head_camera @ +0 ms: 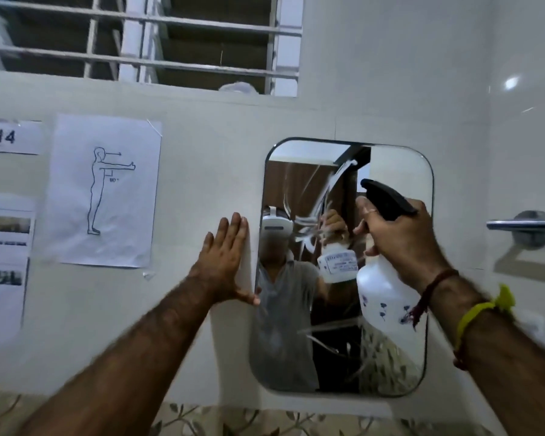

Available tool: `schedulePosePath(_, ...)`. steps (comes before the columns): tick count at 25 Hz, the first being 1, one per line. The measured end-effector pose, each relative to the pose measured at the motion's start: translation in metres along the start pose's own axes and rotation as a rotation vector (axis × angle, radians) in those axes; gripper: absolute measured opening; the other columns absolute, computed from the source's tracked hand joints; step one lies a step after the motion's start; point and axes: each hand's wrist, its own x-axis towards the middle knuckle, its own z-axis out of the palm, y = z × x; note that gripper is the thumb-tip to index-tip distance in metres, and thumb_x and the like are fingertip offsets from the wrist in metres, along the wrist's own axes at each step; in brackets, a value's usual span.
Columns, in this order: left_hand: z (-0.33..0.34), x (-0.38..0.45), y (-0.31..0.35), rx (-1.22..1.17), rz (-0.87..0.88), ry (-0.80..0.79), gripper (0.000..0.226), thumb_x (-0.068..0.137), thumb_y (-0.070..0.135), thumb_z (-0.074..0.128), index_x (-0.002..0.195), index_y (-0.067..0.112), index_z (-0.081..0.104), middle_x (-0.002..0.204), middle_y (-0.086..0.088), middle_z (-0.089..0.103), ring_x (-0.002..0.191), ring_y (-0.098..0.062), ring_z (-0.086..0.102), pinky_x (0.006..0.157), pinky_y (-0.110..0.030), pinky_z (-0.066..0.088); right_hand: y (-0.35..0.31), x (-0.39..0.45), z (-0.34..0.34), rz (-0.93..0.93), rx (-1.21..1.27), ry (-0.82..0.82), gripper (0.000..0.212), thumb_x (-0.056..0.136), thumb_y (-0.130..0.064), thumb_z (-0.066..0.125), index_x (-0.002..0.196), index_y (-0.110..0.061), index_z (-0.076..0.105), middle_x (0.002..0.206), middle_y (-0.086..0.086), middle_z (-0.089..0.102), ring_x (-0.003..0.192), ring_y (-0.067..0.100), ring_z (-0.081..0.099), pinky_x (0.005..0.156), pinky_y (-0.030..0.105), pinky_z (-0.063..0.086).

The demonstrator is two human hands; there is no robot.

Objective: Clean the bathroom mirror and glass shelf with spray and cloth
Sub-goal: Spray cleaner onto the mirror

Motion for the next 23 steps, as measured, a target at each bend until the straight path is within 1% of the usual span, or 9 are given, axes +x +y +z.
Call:
schedulePosePath(3, -0.005, 0.001, 0.018, 0.019, -0.085, -0.076, 0.16, 0.052, 0.078, 0.074, 0.144, 0.012, -0.039, 0.15, -0.008, -0.047, 0.141, -0.032, -0.038, 0.12, -0.062, -0.002, -0.002, -0.004, 0.005, 0.051, 0.034, -0.042, 0.019, 0.092, -0.034, 0.066, 0.092, -0.015, 0.071, 0.072, 0.003, 0.07, 0.06, 0.008, 0.07, 0.044, 0.021, 0.051)
schedulePosePath(6, -0.012, 0.001, 0.028, -0.029, -0.119, -0.11, 0.159, 0.053, 0.074, 0.078, 0.147, 0.01, -0.034, 0.152, -0.008, -0.045, 0.143, -0.035, -0.035, 0.116, -0.066, 0.004, -0.006, -0.008, 0.009, 0.034, 0.029, -0.014, 0.024, 0.092, -0.034, 0.066, 0.082, -0.012, 0.07, 0.065, 0.003, 0.069, 0.051, 0.005, 0.067, 0.042, 0.02, 0.049)
schedulePosePath(10, -0.015, -0.005, 0.017, -0.071, -0.075, -0.143, 0.155, 0.056, 0.071, 0.078, 0.149, 0.016, -0.033, 0.153, -0.003, -0.043, 0.145, -0.031, -0.033, 0.119, -0.064, 0.005, -0.001, -0.01, 0.0, 0.087, 0.116, 0.112, 0.023, 0.092, -0.035, 0.067, 0.092, -0.013, 0.071, 0.073, 0.008, 0.071, 0.06, 0.011, 0.069, 0.046, 0.026, 0.053)
schedulePosePath(13, -0.004, -0.018, 0.018, -0.05, -0.066, -0.155, 0.15, 0.059, 0.071, 0.077, 0.149, 0.017, -0.031, 0.155, -0.003, -0.041, 0.146, -0.031, -0.031, 0.121, -0.061, 0.005, 0.011, -0.025, -0.005, 0.048, 0.037, 0.054, 0.027, 0.091, -0.034, 0.068, 0.081, -0.009, 0.07, 0.064, 0.009, 0.067, 0.058, 0.018, 0.067, 0.046, 0.028, 0.054)
schedulePosePath(15, 0.011, -0.028, 0.025, -0.043, -0.073, -0.152, 0.149, 0.06, 0.071, 0.075, 0.15, 0.016, -0.031, 0.155, -0.004, -0.041, 0.145, -0.032, -0.031, 0.122, -0.059, 0.004, 0.019, -0.037, -0.006, 0.059, 0.034, 0.05, 0.025, 0.091, -0.032, 0.068, 0.085, -0.008, 0.07, 0.067, 0.007, 0.067, 0.059, 0.016, 0.066, 0.046, 0.027, 0.055)
schedulePosePath(17, 0.025, -0.036, 0.03, -0.041, -0.079, -0.146, 0.15, 0.06, 0.072, 0.075, 0.149, 0.016, -0.032, 0.152, -0.004, -0.044, 0.143, -0.031, -0.034, 0.122, -0.059, 0.001, 0.028, -0.049, -0.003, 0.066, -0.012, -0.022, 0.022, 0.091, -0.032, 0.068, 0.086, -0.011, 0.07, 0.071, 0.008, 0.069, 0.06, 0.014, 0.067, 0.045, 0.026, 0.053)
schedulePosePath(20, 0.04, -0.046, 0.032, -0.06, -0.068, -0.153, 0.15, 0.059, 0.072, 0.075, 0.149, 0.016, -0.031, 0.149, -0.003, -0.046, 0.141, -0.03, -0.036, 0.122, -0.057, -0.001, 0.045, -0.072, -0.003, 0.007, -0.091, -0.015, 0.02, 0.091, -0.032, 0.069, 0.073, -0.025, 0.067, 0.066, 0.001, 0.069, 0.06, 0.017, 0.069, 0.05, 0.039, 0.058)
schedulePosePath(22, 0.049, -0.058, 0.033, -0.074, -0.06, -0.172, 0.148, 0.06, 0.07, 0.075, 0.15, 0.016, -0.03, 0.153, -0.003, -0.043, 0.144, -0.03, -0.033, 0.122, -0.056, -0.001, 0.055, -0.094, -0.005, 0.017, -0.039, -0.018, 0.018, 0.09, -0.031, 0.069, 0.072, -0.031, 0.065, 0.065, -0.003, 0.068, 0.061, 0.014, 0.069, 0.055, 0.037, 0.059)
schedulePosePath(23, 0.053, -0.065, 0.034, -0.071, -0.061, -0.181, 0.148, 0.061, 0.07, 0.076, 0.151, 0.016, -0.029, 0.154, -0.004, -0.041, 0.145, -0.03, -0.032, 0.123, -0.055, 0.0, 0.062, -0.106, -0.003, 0.0, -0.059, -0.071, 0.02, 0.089, -0.03, 0.071, 0.07, -0.032, 0.064, 0.061, -0.005, 0.067, 0.059, 0.01, 0.066, 0.053, 0.033, 0.057)
